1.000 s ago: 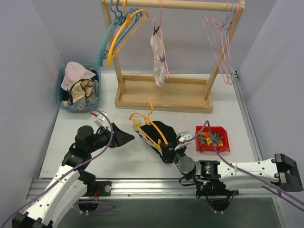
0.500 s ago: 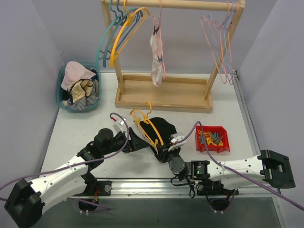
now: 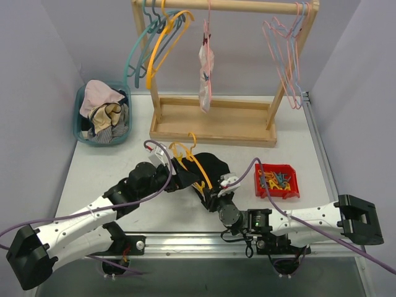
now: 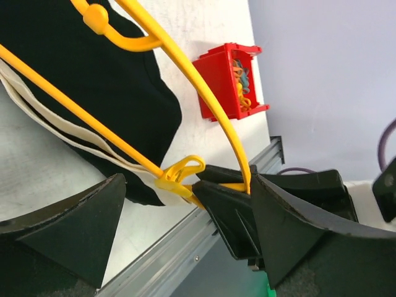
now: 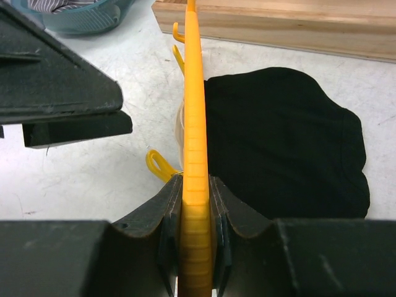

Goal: Remove the underwear clipped to the hanger

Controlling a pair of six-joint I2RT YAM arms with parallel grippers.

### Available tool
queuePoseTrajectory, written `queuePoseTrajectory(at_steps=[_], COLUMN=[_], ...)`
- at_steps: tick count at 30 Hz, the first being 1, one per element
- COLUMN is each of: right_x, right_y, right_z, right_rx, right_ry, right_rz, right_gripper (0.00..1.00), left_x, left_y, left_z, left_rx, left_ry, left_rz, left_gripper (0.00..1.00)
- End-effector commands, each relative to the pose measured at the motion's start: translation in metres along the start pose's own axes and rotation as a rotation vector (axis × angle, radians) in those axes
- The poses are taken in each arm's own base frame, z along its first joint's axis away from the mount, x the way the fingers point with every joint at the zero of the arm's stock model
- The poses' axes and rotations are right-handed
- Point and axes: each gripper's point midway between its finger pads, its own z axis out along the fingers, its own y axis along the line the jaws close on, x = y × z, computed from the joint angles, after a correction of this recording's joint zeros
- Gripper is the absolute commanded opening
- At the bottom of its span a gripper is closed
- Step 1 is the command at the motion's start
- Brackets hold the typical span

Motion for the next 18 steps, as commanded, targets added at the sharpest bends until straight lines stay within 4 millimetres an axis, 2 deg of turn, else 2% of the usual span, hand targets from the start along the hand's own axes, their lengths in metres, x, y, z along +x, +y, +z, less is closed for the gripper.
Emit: queuePoseTrajectory(at_steps=[1, 3, 7, 10, 11, 15, 18], right_x=[-0.014, -0.015, -0.020, -0.021, -0.021, -0.027, -0.034], right_y=[0.007, 0.009, 0.007, 0.006, 0.005, 0.003, 0.001], right_z=[0.002, 0.003, 0.004, 0.003, 0.003, 0.000, -0.004], right_rx=[0.016, 0.018, 0.041, 0.044, 0.050, 0.054, 0.045], right_ry=[-0.033, -0.034, -0.047, -0.051, -0.052, -0.065, -0.082], right_rz=[0.022, 0.019, 0.017, 0.018, 0.016, 0.056, 0.114], right_gripper=[0.00, 0.00, 0.00, 0.00, 0.00, 0.00, 0.00], left_x=[-0.001, 0.006, 0.011, 0.010, 0.011, 0.015, 0.019], left_y=[0.004, 0.007, 0.008, 0.011, 0.013, 0.016, 0.021], left_z=[0.005, 0.011, 0.012, 0.008, 0.007, 0.005, 0.005], left_rx=[-0.085, -0.110, -0.131, -0.150, -0.156, -0.154, -0.156], left_ry=[0.026, 0.067, 0.092, 0.093, 0.095, 0.103, 0.106], left_rz=[0.036, 0.046, 0.064, 0.078, 0.078, 0.067, 0.051], left_gripper=[0.90, 0.88, 0.74, 0.59, 0.50, 0.31, 0.28])
